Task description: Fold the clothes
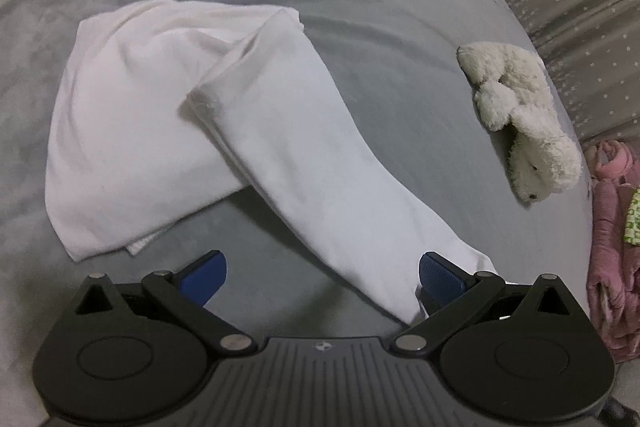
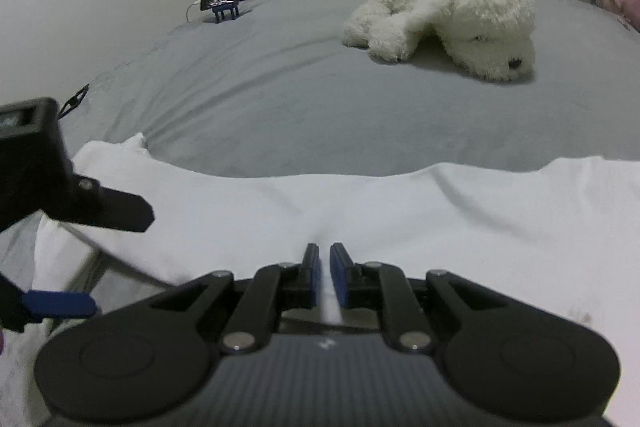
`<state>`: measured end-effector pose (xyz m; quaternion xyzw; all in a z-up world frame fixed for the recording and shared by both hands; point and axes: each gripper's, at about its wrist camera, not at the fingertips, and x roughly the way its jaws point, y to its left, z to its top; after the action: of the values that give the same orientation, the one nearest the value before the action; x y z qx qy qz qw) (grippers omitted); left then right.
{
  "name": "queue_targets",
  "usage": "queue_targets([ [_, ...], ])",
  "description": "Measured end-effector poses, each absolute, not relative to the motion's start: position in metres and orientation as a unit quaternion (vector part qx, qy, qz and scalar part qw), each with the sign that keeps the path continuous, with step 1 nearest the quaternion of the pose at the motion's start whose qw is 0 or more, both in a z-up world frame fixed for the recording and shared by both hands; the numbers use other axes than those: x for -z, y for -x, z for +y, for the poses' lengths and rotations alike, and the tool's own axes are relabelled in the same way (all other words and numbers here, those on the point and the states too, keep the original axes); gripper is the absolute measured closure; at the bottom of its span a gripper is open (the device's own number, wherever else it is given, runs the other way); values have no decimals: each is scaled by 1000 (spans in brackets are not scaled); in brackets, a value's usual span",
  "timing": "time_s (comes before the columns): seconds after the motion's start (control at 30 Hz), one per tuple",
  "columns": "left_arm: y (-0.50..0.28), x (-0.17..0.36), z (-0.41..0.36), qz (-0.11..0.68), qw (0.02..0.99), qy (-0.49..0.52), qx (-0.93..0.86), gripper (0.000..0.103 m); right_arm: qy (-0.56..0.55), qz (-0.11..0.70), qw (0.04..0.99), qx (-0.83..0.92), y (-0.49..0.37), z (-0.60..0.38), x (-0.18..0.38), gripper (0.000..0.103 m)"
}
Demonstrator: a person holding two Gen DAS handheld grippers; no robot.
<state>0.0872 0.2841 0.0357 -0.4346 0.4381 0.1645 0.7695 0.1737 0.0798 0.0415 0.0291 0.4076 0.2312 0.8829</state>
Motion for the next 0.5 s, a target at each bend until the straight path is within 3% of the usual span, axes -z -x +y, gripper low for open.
queue_targets([
  [0.1,-89,-37,282,436,772,433,-162,0,-61,394,890,-223,-164,52,-59,88],
  [0.2,-89,-39,278,438,775,431,-148,0,-63,386,905,-170,-153,6,-76,75],
  [0.37,-90,-40,277,432,778,432,-149,0,-86,435,893,-77,-144,-74,-63,74],
  [0.5,-92,-40,270,437,782,421,-141,0,-52,465,878,-102,-116,-71,-40,73],
])
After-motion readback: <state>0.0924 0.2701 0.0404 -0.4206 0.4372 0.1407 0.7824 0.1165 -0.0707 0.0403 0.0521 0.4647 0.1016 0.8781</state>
